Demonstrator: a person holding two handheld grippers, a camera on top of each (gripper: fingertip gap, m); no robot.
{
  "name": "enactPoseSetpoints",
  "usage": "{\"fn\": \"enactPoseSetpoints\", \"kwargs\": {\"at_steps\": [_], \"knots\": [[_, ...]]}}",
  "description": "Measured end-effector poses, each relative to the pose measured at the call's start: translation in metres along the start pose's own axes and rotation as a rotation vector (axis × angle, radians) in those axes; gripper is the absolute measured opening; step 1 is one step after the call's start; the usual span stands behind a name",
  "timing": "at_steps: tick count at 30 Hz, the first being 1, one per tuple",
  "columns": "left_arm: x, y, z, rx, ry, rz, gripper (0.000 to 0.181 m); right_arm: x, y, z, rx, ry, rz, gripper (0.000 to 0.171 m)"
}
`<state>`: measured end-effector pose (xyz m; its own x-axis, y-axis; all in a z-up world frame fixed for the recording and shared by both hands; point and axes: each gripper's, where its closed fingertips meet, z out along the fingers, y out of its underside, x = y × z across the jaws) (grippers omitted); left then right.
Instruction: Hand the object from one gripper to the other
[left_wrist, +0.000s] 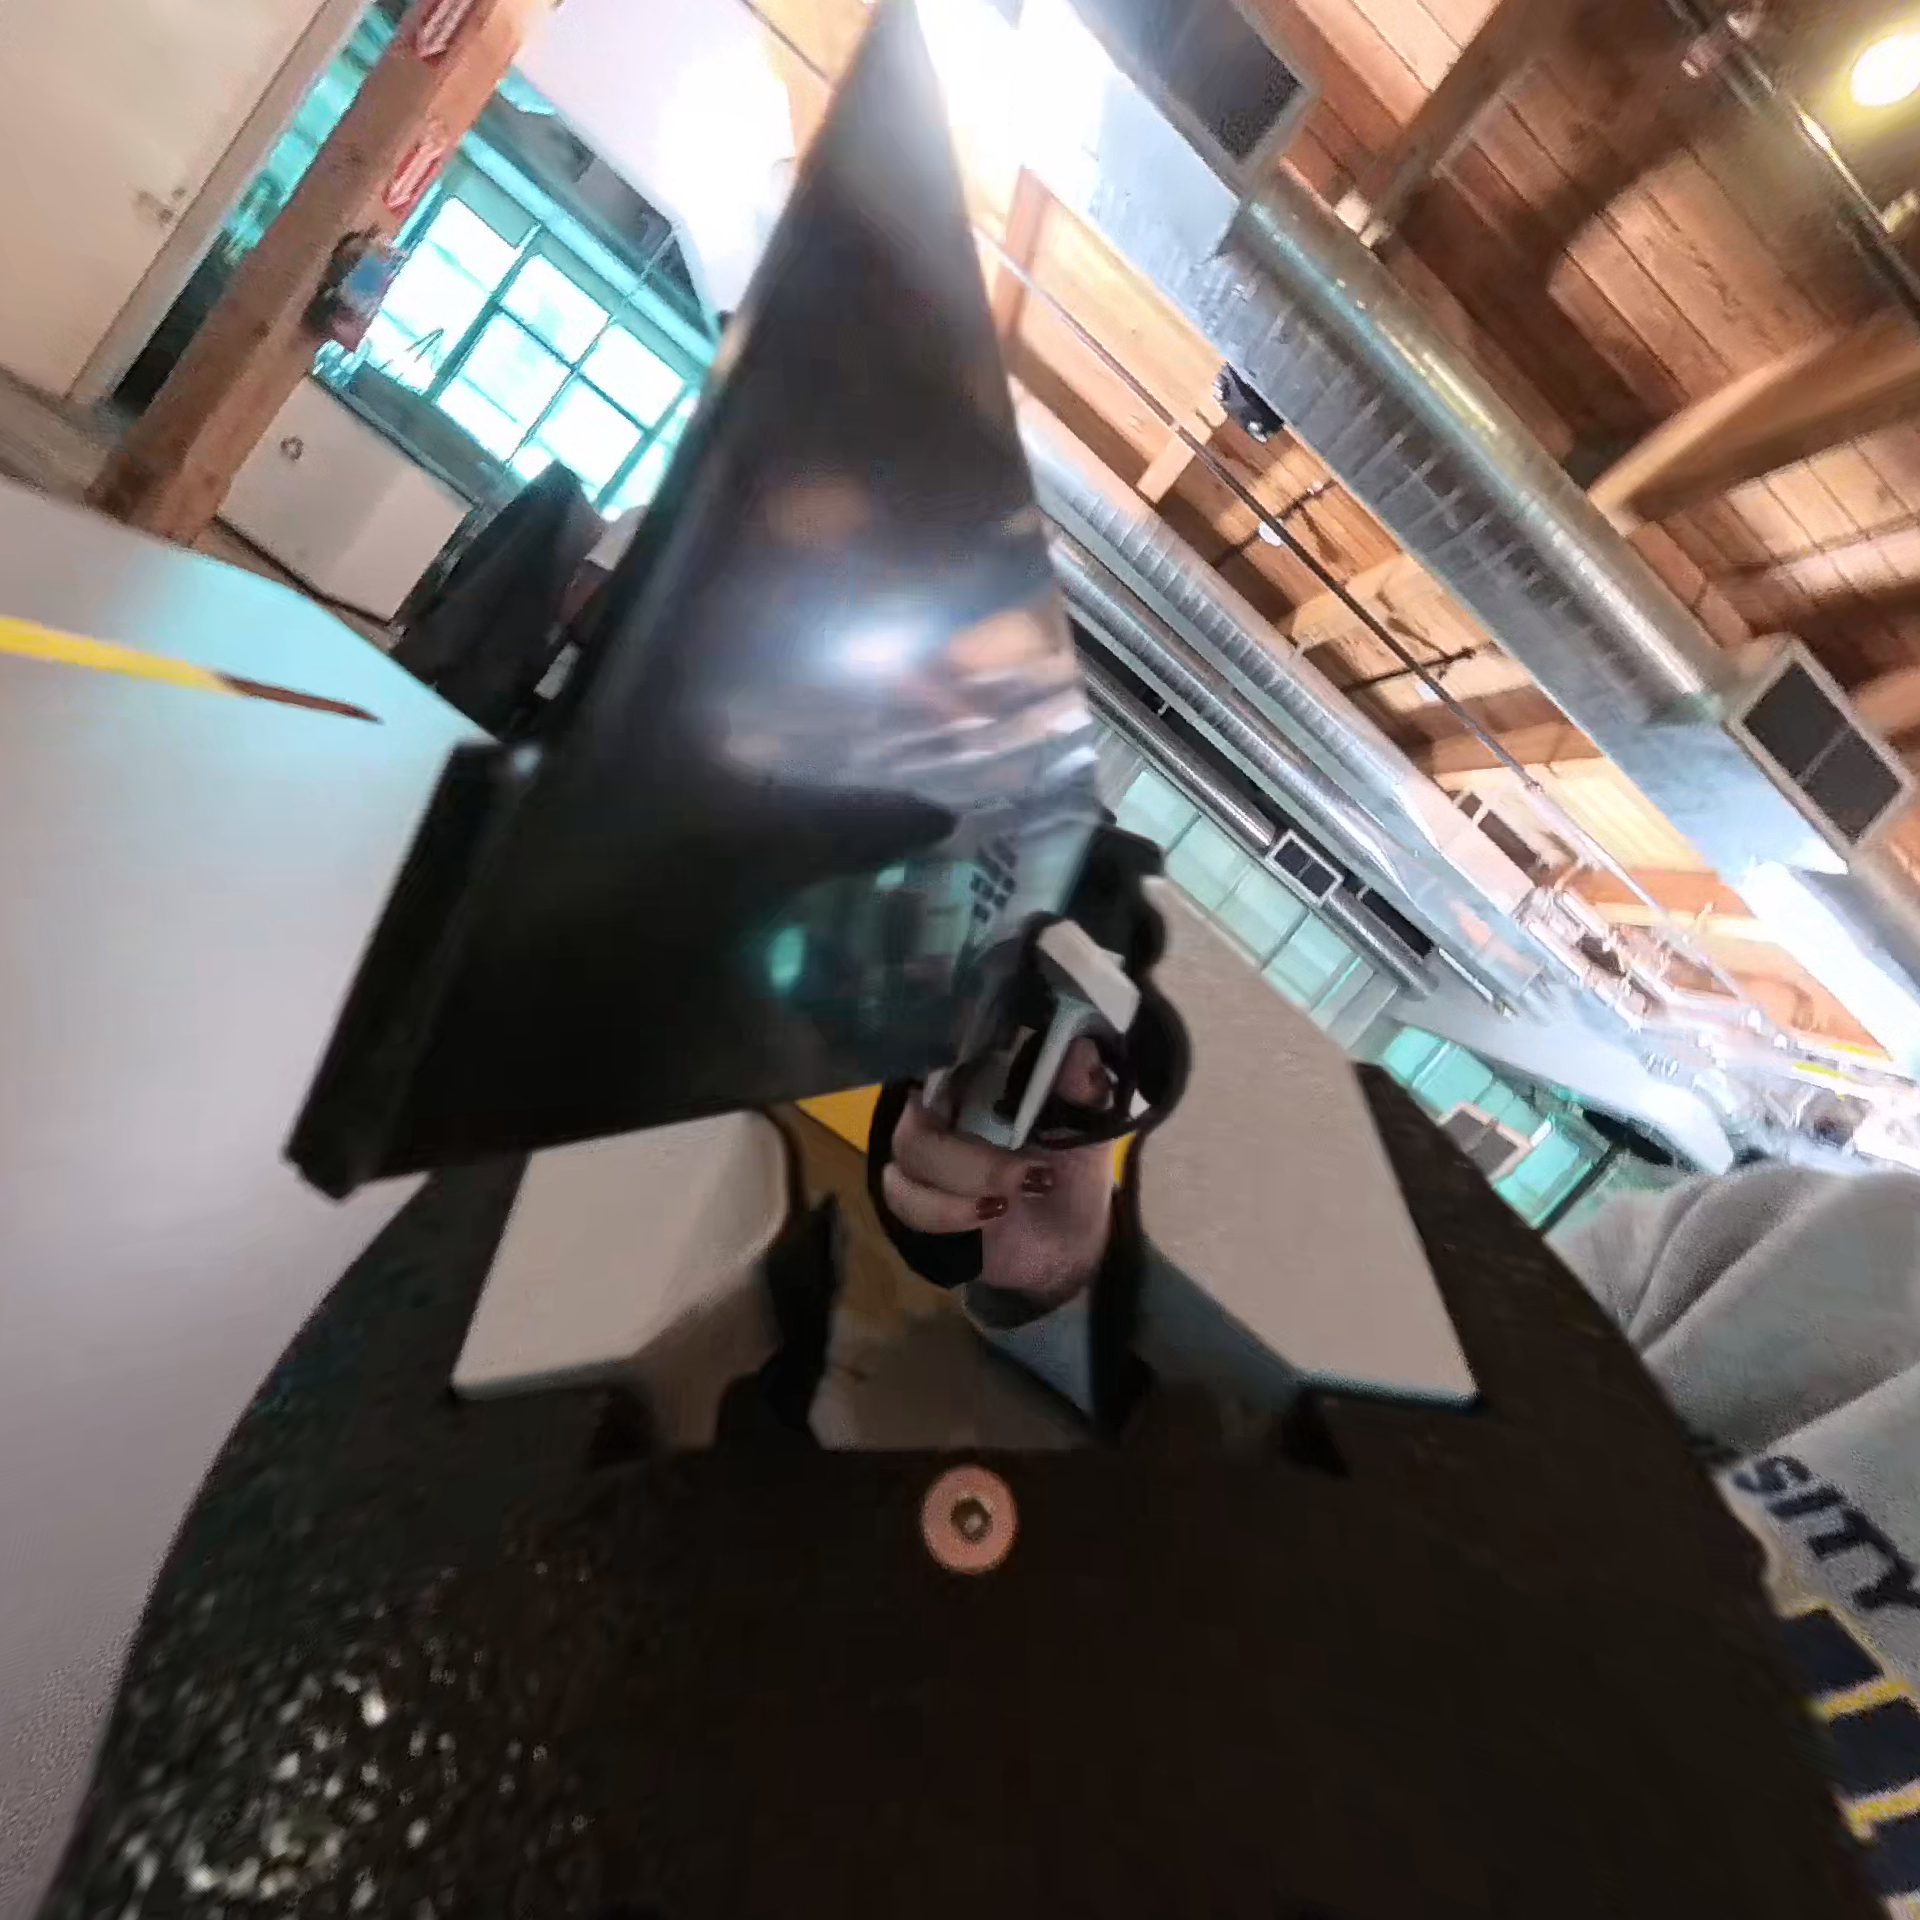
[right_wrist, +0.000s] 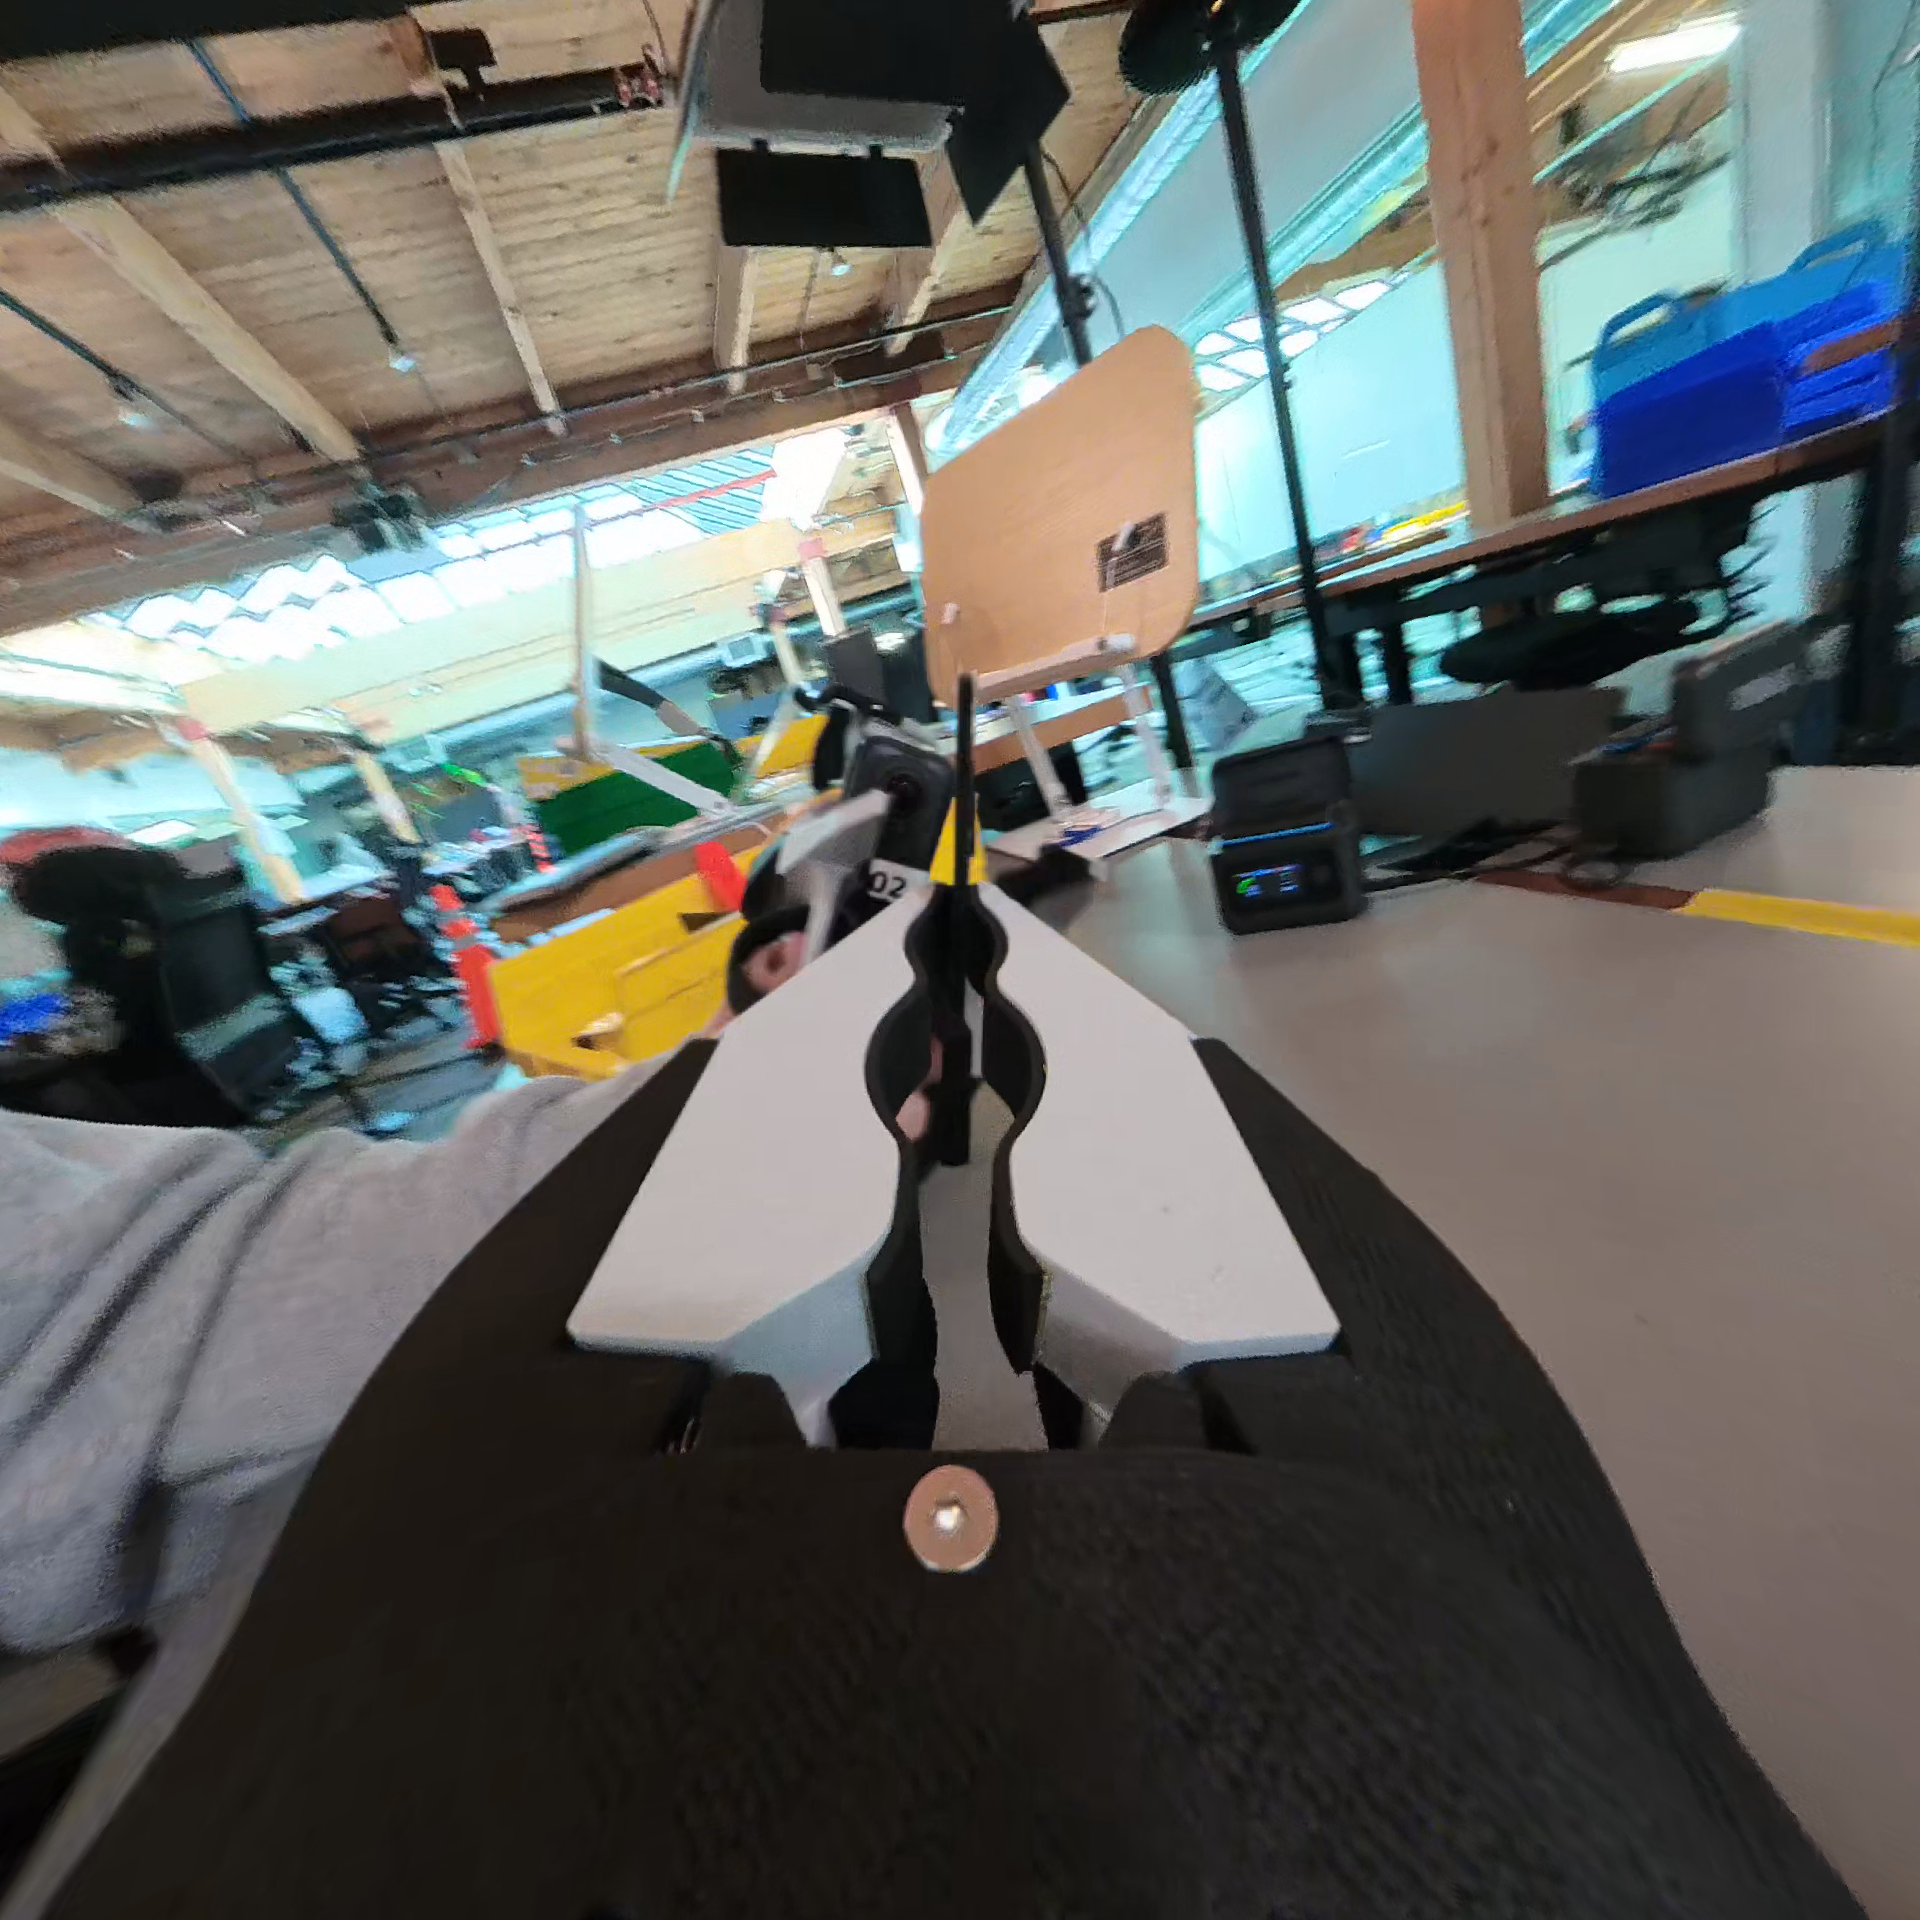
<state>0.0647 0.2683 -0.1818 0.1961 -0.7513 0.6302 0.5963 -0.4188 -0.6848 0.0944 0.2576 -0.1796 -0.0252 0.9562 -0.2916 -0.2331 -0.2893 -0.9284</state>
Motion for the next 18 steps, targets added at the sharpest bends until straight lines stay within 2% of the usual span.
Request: {"fn": "enactPoseSetpoints", "kwargs": {"at_steps": [3,6,11,15,18], "knots": [[-0.017,-0.002,-0.005,0.028,-0.072,-0.048,0.087,0.002,-0.009,-0.004,0.023,0.082,-0.156,0.000],[-0.019,-0.006,-0.009,0.053,-0.041,-0.142,0.094,0.002,-0.015,-0.007,-0.001,0.203,-0.458,0.000],[-0.011,-0.013,-0.014,0.099,0.098,-0.353,0.082,-0.008,0.011,0.004,-0.243,0.319,-1.113,0.000],[-0.020,-0.008,-0.017,0.085,0.076,-0.436,0.067,-0.011,0.039,0.016,-0.404,0.352,-1.640,0.000],[-0.026,-0.009,-0.021,0.111,0.050,-0.440,0.042,-0.014,0.047,0.022,-0.429,0.347,-1.809,0.000]]}}
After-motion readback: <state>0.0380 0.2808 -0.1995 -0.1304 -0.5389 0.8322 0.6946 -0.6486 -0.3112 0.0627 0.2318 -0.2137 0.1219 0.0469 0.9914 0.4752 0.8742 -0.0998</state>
